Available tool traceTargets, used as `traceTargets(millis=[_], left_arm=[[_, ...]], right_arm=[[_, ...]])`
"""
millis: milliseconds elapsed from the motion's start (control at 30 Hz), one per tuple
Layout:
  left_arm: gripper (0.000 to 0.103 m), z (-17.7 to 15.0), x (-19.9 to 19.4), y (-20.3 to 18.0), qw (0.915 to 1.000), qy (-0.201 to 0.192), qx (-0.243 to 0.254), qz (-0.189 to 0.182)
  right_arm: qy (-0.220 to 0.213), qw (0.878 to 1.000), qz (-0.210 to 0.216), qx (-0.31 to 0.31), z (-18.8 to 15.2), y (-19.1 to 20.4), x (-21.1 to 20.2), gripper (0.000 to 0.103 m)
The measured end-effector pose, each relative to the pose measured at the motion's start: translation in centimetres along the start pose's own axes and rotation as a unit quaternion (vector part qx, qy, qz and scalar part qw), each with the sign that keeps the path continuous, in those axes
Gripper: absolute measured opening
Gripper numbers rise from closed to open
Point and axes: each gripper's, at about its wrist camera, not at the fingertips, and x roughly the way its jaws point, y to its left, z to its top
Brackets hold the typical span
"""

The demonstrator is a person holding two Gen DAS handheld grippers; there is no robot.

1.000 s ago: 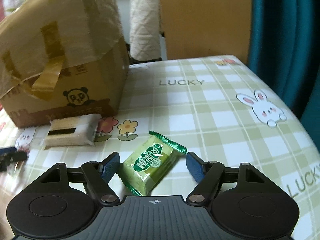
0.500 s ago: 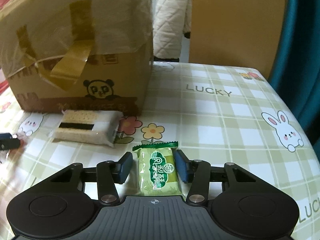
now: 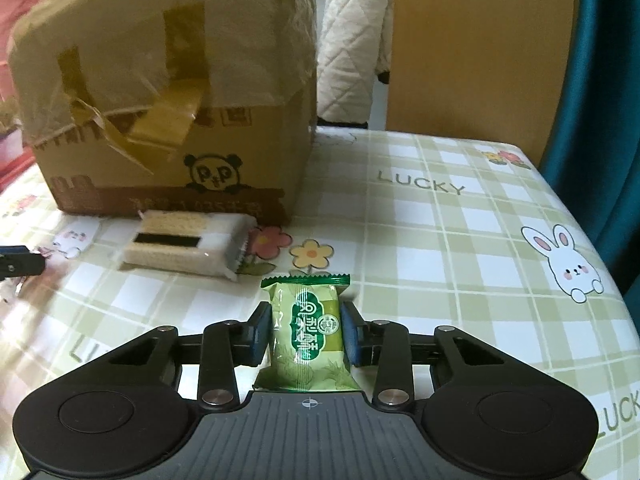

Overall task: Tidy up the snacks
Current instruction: 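Carry the red-brown packet in the left gripper while the right carries the green packet over the box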

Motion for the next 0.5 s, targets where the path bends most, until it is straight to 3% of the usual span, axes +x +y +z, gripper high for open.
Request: traceTargets(millis=[233, 500], left_arm=[[0.040, 1.8, -1.7, 0.4, 0.9992, -0.038, -0.006, 0.005], [0.040, 7.8, -7.1, 0.9, 0.9878, -0.155, 0.000, 0.006]], right_arm=[[-0.082, 0.997, 0.002, -0.001, 2.3, -0.2, -4.0, 0.034], [-0.202, 0.979, 0.014, -0.012, 8.4, -0.5, -9.4, 0.034]])
